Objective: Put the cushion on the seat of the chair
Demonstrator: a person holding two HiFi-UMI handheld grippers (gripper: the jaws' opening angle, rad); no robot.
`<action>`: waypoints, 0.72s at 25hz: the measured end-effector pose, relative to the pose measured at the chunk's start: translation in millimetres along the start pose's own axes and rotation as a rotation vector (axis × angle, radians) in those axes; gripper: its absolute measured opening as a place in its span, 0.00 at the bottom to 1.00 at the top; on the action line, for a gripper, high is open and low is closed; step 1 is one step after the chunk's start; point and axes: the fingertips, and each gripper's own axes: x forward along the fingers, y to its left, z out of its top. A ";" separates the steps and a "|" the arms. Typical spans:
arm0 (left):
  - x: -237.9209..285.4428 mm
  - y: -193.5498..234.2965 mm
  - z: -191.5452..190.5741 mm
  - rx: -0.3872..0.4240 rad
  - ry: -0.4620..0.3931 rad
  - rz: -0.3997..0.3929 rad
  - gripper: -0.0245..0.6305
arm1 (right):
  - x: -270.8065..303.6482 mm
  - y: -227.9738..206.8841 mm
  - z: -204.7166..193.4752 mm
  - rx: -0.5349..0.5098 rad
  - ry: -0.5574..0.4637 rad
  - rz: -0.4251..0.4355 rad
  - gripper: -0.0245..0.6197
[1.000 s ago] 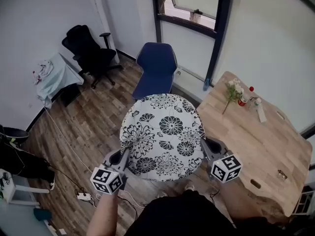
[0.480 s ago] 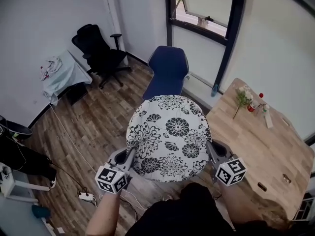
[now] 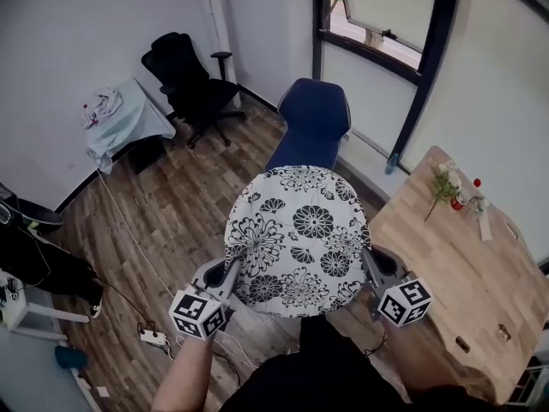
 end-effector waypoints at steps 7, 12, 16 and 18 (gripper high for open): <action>32.9 20.1 7.2 -0.015 0.027 0.043 0.08 | 41.2 -29.6 15.3 0.018 -0.003 0.034 0.10; 68.1 37.2 22.6 -0.014 0.032 0.045 0.08 | 69.9 -52.1 24.7 0.032 -0.008 0.036 0.10; 74.7 40.2 39.2 0.016 0.047 0.018 0.08 | 71.4 -48.4 32.6 0.047 -0.027 0.020 0.10; 75.6 39.1 38.5 0.018 0.039 0.012 0.08 | 72.1 -49.3 29.5 0.046 -0.035 0.014 0.10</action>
